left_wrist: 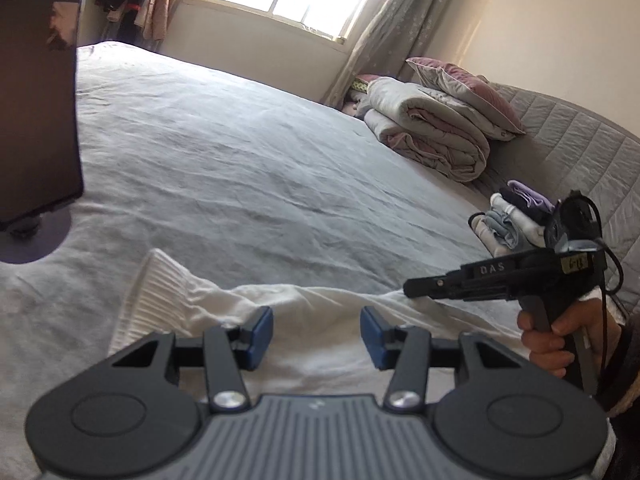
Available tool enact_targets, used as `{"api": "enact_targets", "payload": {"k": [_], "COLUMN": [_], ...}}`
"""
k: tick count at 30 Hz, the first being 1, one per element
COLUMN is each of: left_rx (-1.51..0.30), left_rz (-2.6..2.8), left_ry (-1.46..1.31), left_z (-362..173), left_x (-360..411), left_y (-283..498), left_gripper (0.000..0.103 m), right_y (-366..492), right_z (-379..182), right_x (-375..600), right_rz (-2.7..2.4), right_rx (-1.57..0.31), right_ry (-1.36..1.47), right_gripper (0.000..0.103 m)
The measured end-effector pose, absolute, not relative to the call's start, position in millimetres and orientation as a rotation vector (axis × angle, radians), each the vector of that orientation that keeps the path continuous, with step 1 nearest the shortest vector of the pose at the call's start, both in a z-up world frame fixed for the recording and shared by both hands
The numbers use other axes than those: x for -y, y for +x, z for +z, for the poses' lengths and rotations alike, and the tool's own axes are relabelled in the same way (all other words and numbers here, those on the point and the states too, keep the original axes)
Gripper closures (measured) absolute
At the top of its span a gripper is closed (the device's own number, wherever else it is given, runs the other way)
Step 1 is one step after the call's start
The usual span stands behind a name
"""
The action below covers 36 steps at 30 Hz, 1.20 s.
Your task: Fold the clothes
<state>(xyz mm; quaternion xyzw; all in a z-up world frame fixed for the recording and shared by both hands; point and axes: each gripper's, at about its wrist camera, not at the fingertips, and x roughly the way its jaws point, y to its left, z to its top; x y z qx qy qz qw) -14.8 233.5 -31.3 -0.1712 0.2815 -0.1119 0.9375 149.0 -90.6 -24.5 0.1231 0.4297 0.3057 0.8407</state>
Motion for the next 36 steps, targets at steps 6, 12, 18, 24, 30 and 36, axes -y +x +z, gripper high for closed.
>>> {"api": "enact_targets", "payload": {"k": [6, 12, 18, 24, 30, 36], "left_rx": [-0.614, -0.66, -0.665, -0.666, -0.641, -0.613], "left_rz": [-0.114, -0.057, -0.052, -0.054, -0.036, -0.031], "left_ry": [-0.385, -0.39, -0.371, -0.402, -0.407, -0.414], "left_z": [-40, -48, -49, -48, -44, -33], "left_x": [-254, -259, -259, -263, -265, -266], "left_y": [-8, 1, 0, 1, -2, -5], "left_gripper": [0.074, 0.086, 0.089, 0.089, 0.089, 0.088], "right_y": [115, 79, 66, 80, 94, 97], "right_z": [-5, -7, -28, -32, -33, -22], "right_x": [80, 34, -24, -50, -62, -51], "right_rz": [0.589, 0.684, 0.727, 0.699, 0.684, 0.672], "right_rx": [-0.77, -0.715, -0.706, -0.679, -0.682, -0.685], "right_ry": [0.125, -0.039, -0.217, -0.242, -0.19, -0.108], "right_gripper": [0.07, 0.074, 0.075, 0.075, 0.076, 0.076]}}
